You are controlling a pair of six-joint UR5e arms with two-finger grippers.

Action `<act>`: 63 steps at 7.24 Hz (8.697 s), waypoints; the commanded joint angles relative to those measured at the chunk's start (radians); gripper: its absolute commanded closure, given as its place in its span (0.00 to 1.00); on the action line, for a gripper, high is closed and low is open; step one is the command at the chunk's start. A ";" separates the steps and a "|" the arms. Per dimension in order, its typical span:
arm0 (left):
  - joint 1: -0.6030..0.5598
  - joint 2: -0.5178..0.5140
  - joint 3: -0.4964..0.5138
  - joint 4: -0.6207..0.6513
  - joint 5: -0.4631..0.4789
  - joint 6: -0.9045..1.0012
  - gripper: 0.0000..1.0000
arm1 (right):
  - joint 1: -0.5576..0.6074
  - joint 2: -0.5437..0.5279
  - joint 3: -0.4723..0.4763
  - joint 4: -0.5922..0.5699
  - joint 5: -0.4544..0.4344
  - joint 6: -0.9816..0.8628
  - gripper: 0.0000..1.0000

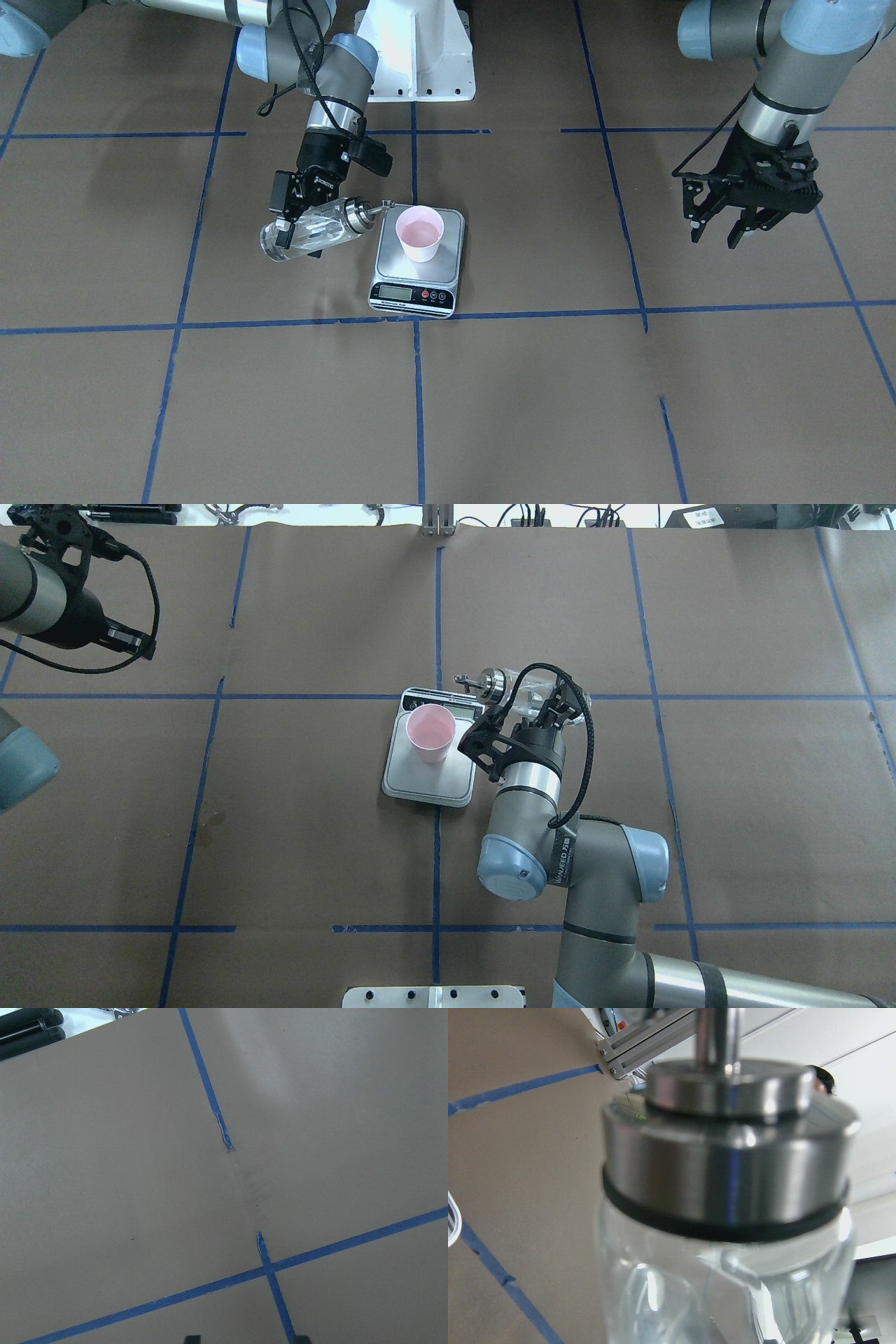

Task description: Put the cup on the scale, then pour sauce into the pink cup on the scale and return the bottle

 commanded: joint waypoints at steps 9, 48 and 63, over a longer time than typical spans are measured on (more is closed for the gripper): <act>-0.001 0.002 -0.008 0.001 -0.002 -0.002 0.46 | -0.033 -0.003 -0.082 -0.013 -0.138 -0.246 1.00; 0.002 0.025 -0.029 -0.001 -0.020 -0.011 0.45 | 0.006 -0.068 0.076 -0.012 -0.120 -0.366 1.00; 0.000 0.025 -0.051 0.001 -0.017 -0.017 0.45 | -0.005 -0.536 0.053 1.004 0.092 0.644 1.00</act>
